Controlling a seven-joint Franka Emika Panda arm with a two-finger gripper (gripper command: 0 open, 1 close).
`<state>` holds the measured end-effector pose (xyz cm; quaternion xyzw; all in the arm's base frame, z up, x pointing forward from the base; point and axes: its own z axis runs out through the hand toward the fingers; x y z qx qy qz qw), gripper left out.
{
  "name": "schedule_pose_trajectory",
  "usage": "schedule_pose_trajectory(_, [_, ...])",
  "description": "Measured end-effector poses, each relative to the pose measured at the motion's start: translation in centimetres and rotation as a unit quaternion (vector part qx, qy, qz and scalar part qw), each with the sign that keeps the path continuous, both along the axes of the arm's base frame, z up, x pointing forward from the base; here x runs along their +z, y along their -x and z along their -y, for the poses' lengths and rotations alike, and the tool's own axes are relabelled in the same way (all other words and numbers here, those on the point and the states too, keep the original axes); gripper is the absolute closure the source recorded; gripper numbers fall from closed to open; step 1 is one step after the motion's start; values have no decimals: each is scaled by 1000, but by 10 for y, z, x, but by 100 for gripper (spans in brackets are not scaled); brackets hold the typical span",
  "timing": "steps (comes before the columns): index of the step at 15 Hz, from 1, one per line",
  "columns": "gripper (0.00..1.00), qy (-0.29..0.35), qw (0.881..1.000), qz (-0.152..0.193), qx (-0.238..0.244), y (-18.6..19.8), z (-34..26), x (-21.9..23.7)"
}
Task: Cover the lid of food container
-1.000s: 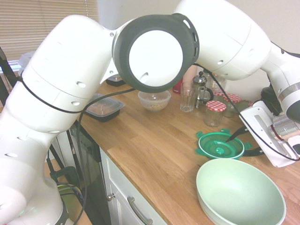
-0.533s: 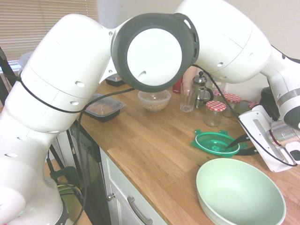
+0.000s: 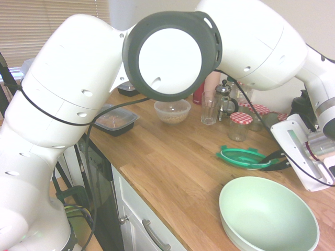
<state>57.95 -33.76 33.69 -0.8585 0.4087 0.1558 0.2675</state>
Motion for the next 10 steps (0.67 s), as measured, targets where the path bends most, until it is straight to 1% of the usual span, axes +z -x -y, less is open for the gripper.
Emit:
schedule_pose_trajectory(1, [100, 27, 1000, -2, -1, -1, 2, 20])
schedule_pose_trajectory(3, [100, 92, 996, -1, 0, -3, -6, 73])
schedule_pose_trajectory(5, [100, 159, 987, 6, -6, -5, -27, 132])
schedule_pose_trajectory(6, [100, 192, 981, 11, -8, -6, -40, 159])
schedule_pose_trajectory(8, [100, 262, 965, 19, -5, -8, -74, 205])
schedule_pose_trajectory(10, [100, 333, 943, 25, 2, -10, -124, 241])
